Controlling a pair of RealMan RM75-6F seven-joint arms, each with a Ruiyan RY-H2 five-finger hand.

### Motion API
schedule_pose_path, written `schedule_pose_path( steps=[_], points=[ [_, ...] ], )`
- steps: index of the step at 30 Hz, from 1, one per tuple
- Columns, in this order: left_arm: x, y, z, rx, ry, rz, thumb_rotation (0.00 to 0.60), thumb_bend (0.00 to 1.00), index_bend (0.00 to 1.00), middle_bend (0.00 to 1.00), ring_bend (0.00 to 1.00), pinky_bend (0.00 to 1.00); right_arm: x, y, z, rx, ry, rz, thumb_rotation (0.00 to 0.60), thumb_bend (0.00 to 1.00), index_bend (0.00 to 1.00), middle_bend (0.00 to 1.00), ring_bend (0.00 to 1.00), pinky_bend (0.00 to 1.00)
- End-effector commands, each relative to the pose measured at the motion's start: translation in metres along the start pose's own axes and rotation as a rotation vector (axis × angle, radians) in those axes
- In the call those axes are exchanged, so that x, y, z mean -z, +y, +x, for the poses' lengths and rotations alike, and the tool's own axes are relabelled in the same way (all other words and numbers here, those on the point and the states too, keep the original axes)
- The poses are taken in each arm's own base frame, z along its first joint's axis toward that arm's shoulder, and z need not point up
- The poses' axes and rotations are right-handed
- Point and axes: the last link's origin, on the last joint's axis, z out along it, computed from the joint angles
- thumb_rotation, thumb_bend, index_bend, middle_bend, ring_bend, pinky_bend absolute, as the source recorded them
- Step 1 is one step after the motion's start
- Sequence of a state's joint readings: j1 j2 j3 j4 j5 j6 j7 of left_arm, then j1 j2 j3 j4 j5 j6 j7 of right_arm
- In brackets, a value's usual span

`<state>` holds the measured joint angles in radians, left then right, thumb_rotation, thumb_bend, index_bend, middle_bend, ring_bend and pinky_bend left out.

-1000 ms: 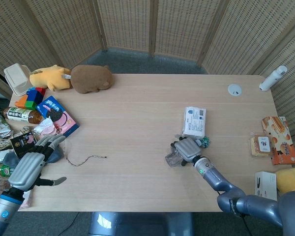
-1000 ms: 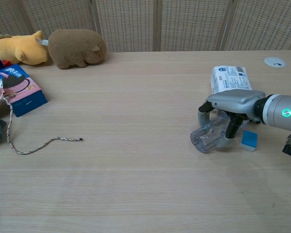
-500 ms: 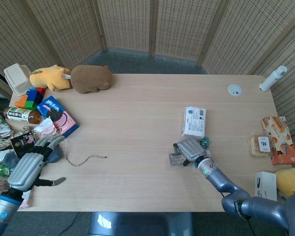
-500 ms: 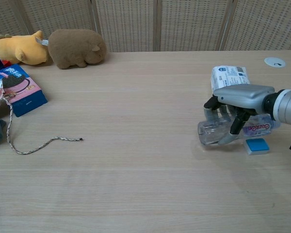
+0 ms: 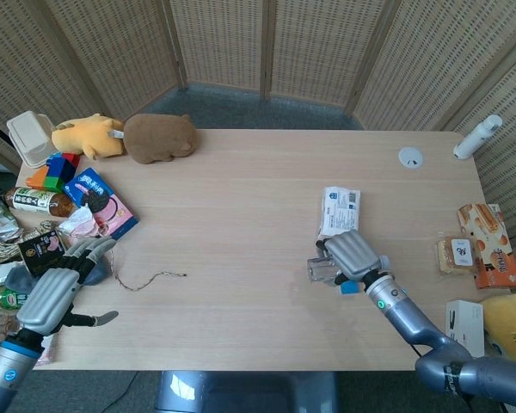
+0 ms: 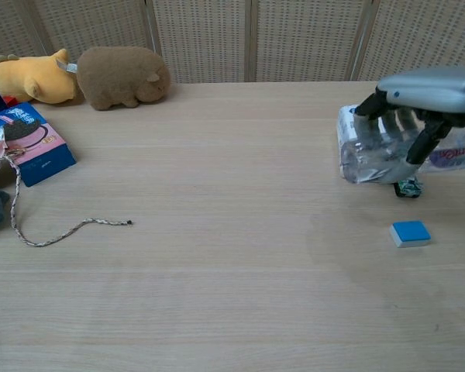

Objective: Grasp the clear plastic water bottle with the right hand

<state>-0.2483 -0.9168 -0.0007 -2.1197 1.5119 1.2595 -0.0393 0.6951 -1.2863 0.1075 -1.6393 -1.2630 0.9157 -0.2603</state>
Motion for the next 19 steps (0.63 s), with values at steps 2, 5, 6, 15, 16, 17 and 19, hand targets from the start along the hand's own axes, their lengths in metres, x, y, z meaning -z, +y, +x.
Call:
schedule_pose_path(
  steps=[2,5,6,15,16,17,19],
  points=[
    [0.001,-0.002,0.0,0.004,0.003,0.003,0.6,0.02,0.01,0.0,0.0,0.0,0.01,0.006,0.029,0.012,0.072,-0.027,0.6,0.29,0.85,0.99,0.68,0.67],
    [0.003,-0.003,-0.001,0.007,0.003,0.005,0.6,0.02,0.02,0.0,0.0,0.0,0.014,0.008,0.044,0.015,0.107,-0.036,0.6,0.29,0.85,0.99,0.68,0.67],
    [0.003,-0.003,-0.001,0.009,0.003,0.006,0.6,0.02,0.01,0.0,0.0,0.0,0.015,0.009,0.049,0.015,0.122,-0.037,0.6,0.29,0.85,0.99,0.68,0.67],
    [0.012,-0.006,0.003,0.006,0.016,0.017,0.6,0.02,0.01,0.0,0.0,0.0,0.016,0.003,0.089,0.02,0.221,-0.01,0.6,0.28,0.85,0.99,0.68,0.67],
    [0.014,-0.006,0.003,0.006,0.016,0.02,0.6,0.02,0.01,0.0,0.0,0.0,0.015,0.002,0.091,0.019,0.225,-0.008,0.6,0.28,0.85,0.99,0.68,0.67],
    [0.014,-0.007,0.003,0.007,0.017,0.022,0.6,0.02,0.01,0.0,0.0,0.0,0.015,0.001,0.093,0.017,0.228,-0.006,0.6,0.28,0.85,0.99,0.68,0.67],
    [0.016,-0.009,0.002,0.012,0.015,0.027,0.6,0.02,0.01,0.0,0.0,0.0,0.014,0.0,0.096,0.017,0.229,-0.004,0.6,0.28,0.85,0.99,0.68,0.67]
  ],
)
